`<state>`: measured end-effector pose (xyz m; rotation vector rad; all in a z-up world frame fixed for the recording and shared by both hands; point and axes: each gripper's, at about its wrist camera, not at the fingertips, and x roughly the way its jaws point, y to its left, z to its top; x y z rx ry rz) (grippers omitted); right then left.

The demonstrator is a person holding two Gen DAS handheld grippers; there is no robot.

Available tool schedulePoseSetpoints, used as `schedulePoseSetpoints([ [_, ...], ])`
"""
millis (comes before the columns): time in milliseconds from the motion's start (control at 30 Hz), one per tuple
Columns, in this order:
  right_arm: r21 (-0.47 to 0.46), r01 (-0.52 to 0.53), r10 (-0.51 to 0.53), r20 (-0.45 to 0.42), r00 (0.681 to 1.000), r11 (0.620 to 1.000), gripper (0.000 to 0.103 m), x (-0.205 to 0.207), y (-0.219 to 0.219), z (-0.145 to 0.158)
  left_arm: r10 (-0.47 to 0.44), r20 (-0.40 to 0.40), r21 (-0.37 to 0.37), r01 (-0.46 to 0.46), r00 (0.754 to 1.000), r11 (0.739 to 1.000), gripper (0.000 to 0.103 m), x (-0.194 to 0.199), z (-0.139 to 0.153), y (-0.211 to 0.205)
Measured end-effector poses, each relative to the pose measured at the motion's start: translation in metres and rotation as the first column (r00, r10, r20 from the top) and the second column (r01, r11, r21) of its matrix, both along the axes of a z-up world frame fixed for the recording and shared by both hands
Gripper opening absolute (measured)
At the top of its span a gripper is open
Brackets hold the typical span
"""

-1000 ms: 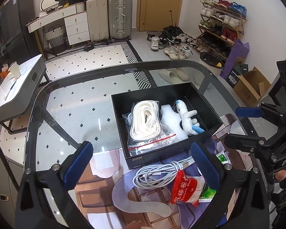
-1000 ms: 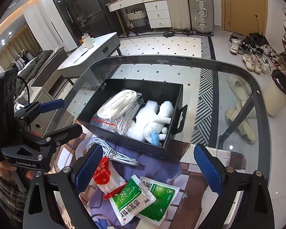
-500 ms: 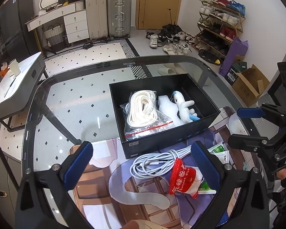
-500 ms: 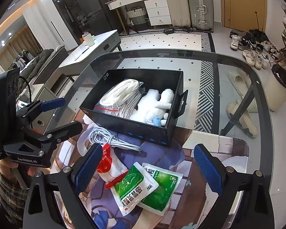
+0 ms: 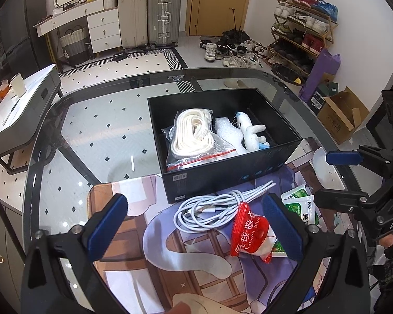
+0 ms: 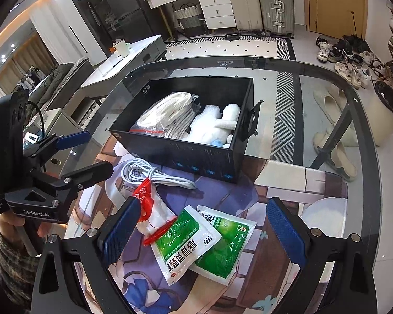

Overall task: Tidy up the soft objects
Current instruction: 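Reach the right gripper to the green medicine packet while the left gripper reaches the red balloon glue bag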

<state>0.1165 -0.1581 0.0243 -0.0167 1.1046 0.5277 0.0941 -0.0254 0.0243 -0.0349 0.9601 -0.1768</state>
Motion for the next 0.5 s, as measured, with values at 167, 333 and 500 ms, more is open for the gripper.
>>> schedulePoseSetpoints([
  [167, 0.003, -0.002, 0.002, -0.018, 1.000, 1.000, 0.098, -0.005, 0.000, -0.005, -0.010, -0.009, -0.002, 0.010, 1.000, 1.000, 0.103, -0.004, -0.005, -0.004],
  [333, -0.003, -0.008, 0.008, -0.030, 1.000, 1.000, 0.098, -0.012, 0.000, -0.011, -0.021, -0.022, -0.010, 0.021, 1.000, 1.000, 0.103, -0.007, -0.011, -0.009],
  [500, -0.002, -0.010, 0.010, -0.048, 0.999, 1.000, 0.098, -0.018, -0.002, -0.017, -0.032, -0.035, -0.026, 0.031, 0.999, 0.999, 0.103, -0.008, -0.015, -0.015],
])
